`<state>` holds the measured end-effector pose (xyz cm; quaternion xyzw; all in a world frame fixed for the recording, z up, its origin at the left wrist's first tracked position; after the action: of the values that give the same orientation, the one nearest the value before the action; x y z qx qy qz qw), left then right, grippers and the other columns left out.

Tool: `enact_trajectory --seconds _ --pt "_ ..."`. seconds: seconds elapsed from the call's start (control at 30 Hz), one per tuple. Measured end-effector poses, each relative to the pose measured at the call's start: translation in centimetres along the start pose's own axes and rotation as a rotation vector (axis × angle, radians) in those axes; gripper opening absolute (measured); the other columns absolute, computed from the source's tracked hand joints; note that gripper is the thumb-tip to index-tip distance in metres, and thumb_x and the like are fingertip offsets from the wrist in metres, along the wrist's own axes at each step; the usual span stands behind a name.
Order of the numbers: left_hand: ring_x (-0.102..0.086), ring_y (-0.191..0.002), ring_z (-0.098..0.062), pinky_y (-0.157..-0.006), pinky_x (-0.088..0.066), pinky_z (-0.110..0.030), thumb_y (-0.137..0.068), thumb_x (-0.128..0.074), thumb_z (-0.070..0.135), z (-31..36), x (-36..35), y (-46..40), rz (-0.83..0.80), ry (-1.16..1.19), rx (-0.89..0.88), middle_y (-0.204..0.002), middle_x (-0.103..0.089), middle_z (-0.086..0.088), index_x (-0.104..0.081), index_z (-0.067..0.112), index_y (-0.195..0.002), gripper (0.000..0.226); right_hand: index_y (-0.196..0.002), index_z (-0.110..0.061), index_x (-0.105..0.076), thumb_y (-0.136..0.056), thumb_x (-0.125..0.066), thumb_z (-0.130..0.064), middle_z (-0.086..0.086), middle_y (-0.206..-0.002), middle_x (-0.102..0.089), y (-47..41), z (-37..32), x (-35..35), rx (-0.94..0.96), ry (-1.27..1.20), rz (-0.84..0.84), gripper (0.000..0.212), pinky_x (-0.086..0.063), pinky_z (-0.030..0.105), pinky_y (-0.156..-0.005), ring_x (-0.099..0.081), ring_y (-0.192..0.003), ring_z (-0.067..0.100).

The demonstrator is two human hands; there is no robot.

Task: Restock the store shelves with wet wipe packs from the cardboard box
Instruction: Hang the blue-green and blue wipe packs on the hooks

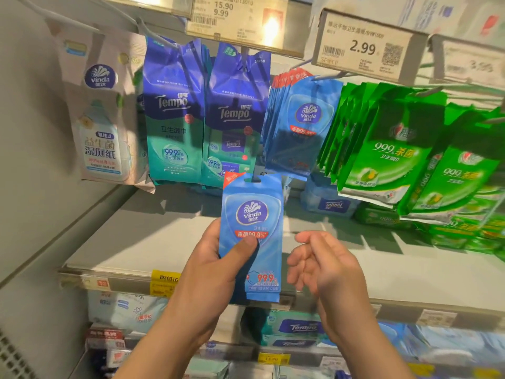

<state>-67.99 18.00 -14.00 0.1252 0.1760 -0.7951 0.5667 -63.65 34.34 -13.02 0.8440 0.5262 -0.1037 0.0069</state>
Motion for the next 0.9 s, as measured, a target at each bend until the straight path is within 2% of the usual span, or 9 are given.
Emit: enact_trajectory --seconds 0.07,0.17,0.27,0.37,0.43,0.53,0.63,0.8,0.9 --pt "-0.076 -0.090 -0.018 -0.069 -0.060 -0.035 -0.083 -0.068 0.026 0.6 -0.6 -0.3 -0.027 -0.021 -0.042 -0.105 -0.079 0.000 -0.067 0.026 -0.113 0.031 -0.097 -0.003 -0.062 -0.105 -0.049 -0.026 0.014 -0.063 -0.061 0.4 -0.1 -0.1 0.004 0.038 -0.074 0.028 -0.036 0.029 -0.044 -0.052 -0.045 0.025" --pt "-0.075 -0.097 -0.022 -0.076 -0.060 -0.039 -0.087 -0.067 0.027 1.5 -1.6 -0.7 -0.075 -0.047 -0.084 -0.110 -0.077 0.000 -0.064 0.027 -0.120 0.033 -0.096 -0.009 -0.067 -0.089 -0.051 -0.043 0.014 -0.064 -0.063 0.9 -0.6 0.0 0.033 0.201 -0.174 0.038 -0.039 0.029 -0.045 -0.056 -0.049 0.025" --pt "-0.074 -0.102 -0.024 -0.083 -0.060 -0.044 -0.087 -0.067 0.029 2.2 -2.3 -1.1 -0.125 -0.075 -0.137 -0.113 -0.076 0.000 -0.064 0.029 -0.120 0.034 -0.092 -0.021 -0.071 -0.093 -0.061 -0.038 0.009 -0.063 -0.067 1.4 -0.8 -0.1 0.023 0.313 -0.261 0.020 -0.041 0.024 -0.049 -0.053 -0.048 0.021" --pt "-0.072 -0.105 -0.021 -0.090 -0.059 -0.045 -0.092 -0.063 0.028 2.6 -2.9 -1.1 -0.207 -0.136 -0.179 -0.117 -0.075 0.002 -0.063 0.036 -0.121 0.030 -0.087 -0.033 -0.072 -0.084 -0.060 -0.037 0.023 -0.070 -0.068 1.7 -0.8 -0.1 0.033 0.311 -0.251 0.014 -0.040 0.026 -0.049 -0.051 -0.052 0.028" --pt "-0.072 -0.100 -0.017 -0.079 -0.060 -0.037 -0.095 -0.062 0.032 2.8 -3.0 -1.2 -0.266 -0.200 -0.195 -0.116 -0.075 0.005 -0.061 0.039 -0.124 0.030 -0.085 -0.033 -0.072 -0.088 -0.060 -0.033 0.024 -0.070 -0.069 1.7 -1.0 0.2 0.070 0.272 -0.182 0.012 -0.040 0.024 -0.047 -0.051 -0.050 0.028" --pt "-0.070 -0.082 -0.021 -0.059 -0.056 -0.040 -0.096 -0.062 0.043 2.6 -2.8 -1.3 -0.345 -0.299 -0.166 -0.108 -0.076 0.000 -0.064 0.034 -0.125 0.031 -0.087 -0.019 -0.069 -0.103 -0.058 -0.014 0.016 -0.063 -0.069 1.6 -2.0 1.0 0.146 0.264 -0.096 0.020 -0.039 0.021 -0.044 -0.051 -0.042 0.020" --pt "-0.063 -0.067 -0.019 -0.055 -0.056 -0.038 -0.085 -0.061 0.053 2.5 -2.6 -1.7 -0.332 -0.326 -0.178 -0.093 -0.076 -0.007 -0.073 0.030 -0.111 0.036 -0.092 -0.009 -0.064 -0.102 -0.055 -0.007 0.010 -0.062 -0.068 1.5 -3.5 1.5 0.216 0.265 -0.055 0.014 -0.038 0.022 -0.042 -0.052 -0.039 0.018" --pt "-0.061 -0.060 -0.018 -0.052 -0.055 -0.034 -0.094 -0.059 0.036 4.2 -3.7 -2.7 -0.357 -0.307 -0.231 -0.090 -0.076 -0.003 -0.075 0.025 -0.106 0.024 -0.089 -0.007 -0.063 -0.101 -0.053 -0.005 0.011 -0.062 -0.067 0.9 -5.8 1.3 0.264 0.204 -0.064 0.016 -0.037 0.022 -0.040 -0.051 -0.038 0.020" --pt "-0.060 -0.056 -0.019 -0.051 -0.054 -0.032 -0.094 -0.058 0.037 5.4 -4.4 -3.2 -0.368 -0.307 -0.271 -0.087 -0.075 -0.002 -0.076 0.027 -0.102 0.021 -0.089 -0.008 -0.061 -0.103 -0.050 -0.006 0.010 -0.060 -0.066 0.5 -7.0 1.0 0.290 0.185 -0.066 0.019 -0.038 0.023 -0.040 -0.052 -0.038 0.019"
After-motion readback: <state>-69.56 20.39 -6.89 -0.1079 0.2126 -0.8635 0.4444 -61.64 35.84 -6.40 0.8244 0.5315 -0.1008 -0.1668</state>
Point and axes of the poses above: each hand's wrist, its own y-axis away from the middle knuckle, its own x-axis out of the back of the hand, z = x × y, the point moved 3 cm from there along -y, towards the middle knuckle
